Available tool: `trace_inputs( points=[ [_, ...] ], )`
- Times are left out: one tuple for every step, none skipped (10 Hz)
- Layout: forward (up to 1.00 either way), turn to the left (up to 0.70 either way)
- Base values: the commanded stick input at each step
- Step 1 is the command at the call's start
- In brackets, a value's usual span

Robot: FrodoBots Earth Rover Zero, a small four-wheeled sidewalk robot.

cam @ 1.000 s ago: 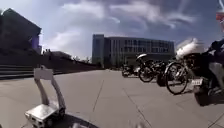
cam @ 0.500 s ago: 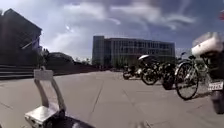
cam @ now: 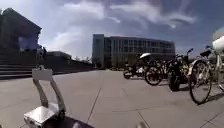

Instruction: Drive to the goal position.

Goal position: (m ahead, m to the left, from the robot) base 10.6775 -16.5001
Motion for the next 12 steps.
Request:
trace_inputs(
  points=[
    [0.7, 0.03],
    [0.7, 0.03],
    [0.7, 0.03],
    [0.7, 0.03],
    [0.7, 0.03],
    [0.7, 0.03],
    [0.7, 0.03],
    [0.7, 0.03],
    [0.7, 0.03],
    [0.7, 0.03],
    [0.7, 0.03],
    [0.7, 0.03]
  ],
)
